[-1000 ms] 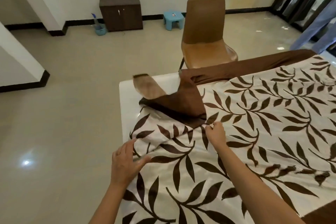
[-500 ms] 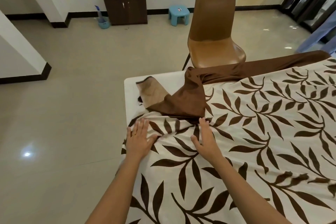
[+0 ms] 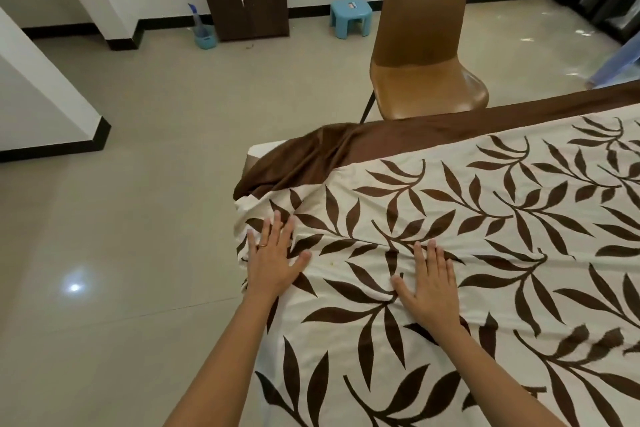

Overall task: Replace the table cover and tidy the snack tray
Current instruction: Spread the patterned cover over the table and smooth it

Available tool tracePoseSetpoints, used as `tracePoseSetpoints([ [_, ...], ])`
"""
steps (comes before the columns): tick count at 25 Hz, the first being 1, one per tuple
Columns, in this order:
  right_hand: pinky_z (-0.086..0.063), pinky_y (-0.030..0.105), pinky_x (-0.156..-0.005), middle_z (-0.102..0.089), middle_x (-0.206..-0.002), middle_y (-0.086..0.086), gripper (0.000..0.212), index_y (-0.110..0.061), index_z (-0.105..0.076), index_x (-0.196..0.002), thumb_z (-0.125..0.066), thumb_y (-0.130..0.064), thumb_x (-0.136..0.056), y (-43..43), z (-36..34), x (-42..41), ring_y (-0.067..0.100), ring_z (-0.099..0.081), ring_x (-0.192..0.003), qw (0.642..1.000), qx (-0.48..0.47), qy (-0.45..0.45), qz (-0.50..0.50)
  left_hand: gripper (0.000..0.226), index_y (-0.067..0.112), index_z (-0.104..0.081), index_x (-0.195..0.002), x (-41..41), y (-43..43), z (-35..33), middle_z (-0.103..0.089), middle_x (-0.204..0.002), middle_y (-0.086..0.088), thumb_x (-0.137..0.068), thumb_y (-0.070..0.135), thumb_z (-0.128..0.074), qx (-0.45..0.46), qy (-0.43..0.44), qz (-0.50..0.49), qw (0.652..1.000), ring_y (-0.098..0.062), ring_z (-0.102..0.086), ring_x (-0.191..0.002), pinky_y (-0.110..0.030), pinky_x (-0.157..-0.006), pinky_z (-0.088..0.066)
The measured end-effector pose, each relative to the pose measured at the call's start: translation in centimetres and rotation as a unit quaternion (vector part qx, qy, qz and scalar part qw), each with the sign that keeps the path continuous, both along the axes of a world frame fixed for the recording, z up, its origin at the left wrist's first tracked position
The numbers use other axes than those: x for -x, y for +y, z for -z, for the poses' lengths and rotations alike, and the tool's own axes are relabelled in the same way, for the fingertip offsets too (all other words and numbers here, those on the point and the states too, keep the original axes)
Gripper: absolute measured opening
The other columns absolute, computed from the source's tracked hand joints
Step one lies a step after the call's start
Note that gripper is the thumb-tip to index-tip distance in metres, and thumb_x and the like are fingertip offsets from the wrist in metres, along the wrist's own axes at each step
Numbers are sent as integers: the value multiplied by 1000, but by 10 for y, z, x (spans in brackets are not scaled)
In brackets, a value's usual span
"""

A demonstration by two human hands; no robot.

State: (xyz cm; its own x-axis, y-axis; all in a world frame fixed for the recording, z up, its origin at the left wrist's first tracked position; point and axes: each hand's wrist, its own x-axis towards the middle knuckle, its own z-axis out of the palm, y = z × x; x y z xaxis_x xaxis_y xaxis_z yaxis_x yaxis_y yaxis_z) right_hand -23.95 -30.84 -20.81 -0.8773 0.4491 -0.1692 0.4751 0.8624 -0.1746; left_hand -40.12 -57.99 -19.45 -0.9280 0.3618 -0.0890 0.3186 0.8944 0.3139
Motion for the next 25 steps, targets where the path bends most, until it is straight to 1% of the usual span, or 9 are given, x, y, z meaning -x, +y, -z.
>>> tracePoseSetpoints([
  [5, 6, 40, -121, 20, -159, 0, 79, -28, 10, -150, -30, -64, -93, -6, -13, 7, 14, 24, -145, 995, 84, -2, -56, 75, 35, 3, -152, 50, -12, -7, 8, -162, -1, -90, 70, -21, 113, -76, -46, 990, -27, 5, -149, -56, -116, 7],
  [8, 7, 39, -120, 24, -158, -3, 81, -32, 11, -150, -32, -66, -90, -14, -17, -22, 12, 27, -144, 996, 69, 25, -49, 84, 22, -4, -154, 58, -10, -23, 1, -161, -16, -89, 70, -25, 71, -77, -143, 984, -34, 4, -148, -57, -117, 3],
  [10, 9, 41, -118, 26, -157, -3, 85, -35, 12, -150, -23, -76, -84, -25, -11, -57, 14, 28, -144, 999, 47, 5, -5, 85, 23, -6, -154, 31, -6, -18, 3, -161, -14, -88, 72, -27, 22, -19, -67, 997, -34, 6, -148, -53, -117, 9],
  [12, 9, 42, -119, 24, -158, -1, 88, -36, 13, -150, -10, -83, -79, -39, -4, -84, 17, 25, -145, 999, 14, -29, 13, 87, 31, 2, -153, -9, -10, -6, 13, -161, -4, -83, 79, -19, 18, -26, 57, 998, -26, 12, -148, -50, -116, 13],
  [13, 9, 43, -119, 24, -158, -1, 89, -35, 14, -150, -6, -84, -78, -44, -1, -90, 17, 24, -146, 999, 4, -40, 15, 90, 35, 7, -152, -21, -14, 0, 17, -160, 1, -80, 83, -17, 17, -43, 72, 996, -23, 15, -148, -49, -116, 13],
  [16, 8, 43, -119, 21, -159, 0, 89, -32, 13, -151, -7, -82, -80, -58, 1, -81, 17, 23, -146, 999, -4, -31, 17, 100, 34, 10, -151, -4, -21, 8, 18, -160, 5, -74, 88, -22, 10, -71, 27, 997, -18, 17, -147, -49, -115, 12],
  [21, 11, 44, -119, 25, -158, 5, 87, -27, 18, -150, -3, -78, -83, -88, -4, -38, 21, 26, -145, 1000, 1, -19, 1, 101, 23, 14, -152, 37, -22, -5, 18, -160, -3, -80, 81, -28, 77, -114, -40, 990, -30, 12, -148, -51, -117, 7],
  [23, 12, 44, -119, 27, -157, 5, 86, -28, 21, -149, -4, -78, -84, -90, -9, -27, 19, 30, -143, 999, 33, -8, -24, 90, 19, 8, -153, 30, -17, -10, 11, -161, -9, -88, 72, -26, 93, -73, -58, 991, -31, 9, -148, -51, -120, 4],
  [25, 9, 43, -121, 24, -158, 2, 83, -29, 15, -150, -12, -75, -86, -80, -17, -33, 17, 29, -143, 997, 74, 20, -24, 80, 22, 2, -153, 8, -12, -11, 8, -162, -8, -93, 62, -32, 52, -7, -3, 999, -30, 8, -148, -49, -120, 3],
])
